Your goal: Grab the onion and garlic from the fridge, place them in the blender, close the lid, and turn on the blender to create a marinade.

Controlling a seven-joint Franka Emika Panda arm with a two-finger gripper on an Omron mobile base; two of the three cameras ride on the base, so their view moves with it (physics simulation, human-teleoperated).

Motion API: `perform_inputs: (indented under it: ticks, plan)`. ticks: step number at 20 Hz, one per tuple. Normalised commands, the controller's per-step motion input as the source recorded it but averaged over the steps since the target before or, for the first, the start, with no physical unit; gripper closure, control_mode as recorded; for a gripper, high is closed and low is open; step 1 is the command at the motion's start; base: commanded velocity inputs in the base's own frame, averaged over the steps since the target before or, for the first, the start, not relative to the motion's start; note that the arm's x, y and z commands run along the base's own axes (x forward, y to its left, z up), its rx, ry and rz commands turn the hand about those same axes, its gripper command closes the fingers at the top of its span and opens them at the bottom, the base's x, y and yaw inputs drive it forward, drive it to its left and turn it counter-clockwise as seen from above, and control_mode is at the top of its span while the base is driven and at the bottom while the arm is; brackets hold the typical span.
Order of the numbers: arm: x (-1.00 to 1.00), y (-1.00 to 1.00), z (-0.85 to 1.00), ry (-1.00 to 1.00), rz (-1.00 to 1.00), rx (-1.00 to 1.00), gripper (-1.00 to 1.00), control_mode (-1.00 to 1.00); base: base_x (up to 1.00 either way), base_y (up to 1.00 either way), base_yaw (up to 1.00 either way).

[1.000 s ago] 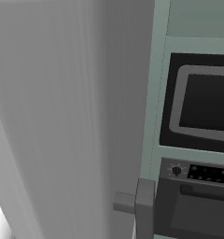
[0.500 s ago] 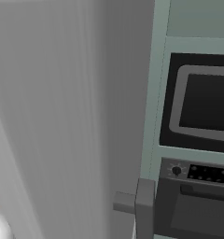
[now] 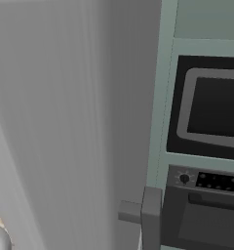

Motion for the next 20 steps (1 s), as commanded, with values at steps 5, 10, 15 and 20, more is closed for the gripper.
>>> perform_inputs:
  ticks: [5,10,15,20]
  plan:
    - [-0.16,0.01,0.00,-0.02,0.00,0.00,1.00,1.00,-0.41,0.20,-0.08]
    - [0.00,0.00,0.00,0.00,0.00,0.00,1.00,1.00,-0.72,0.90,-0.39]
    - [0.00,0.00,0.00,0.00,0.00,0.00,1.00,1.00,-0.59,0.93,-0.57]
    - [0.00,0.00,0.00,0.00,0.00,0.00,1.00,1.00,-0.57,0.53,-0.69]
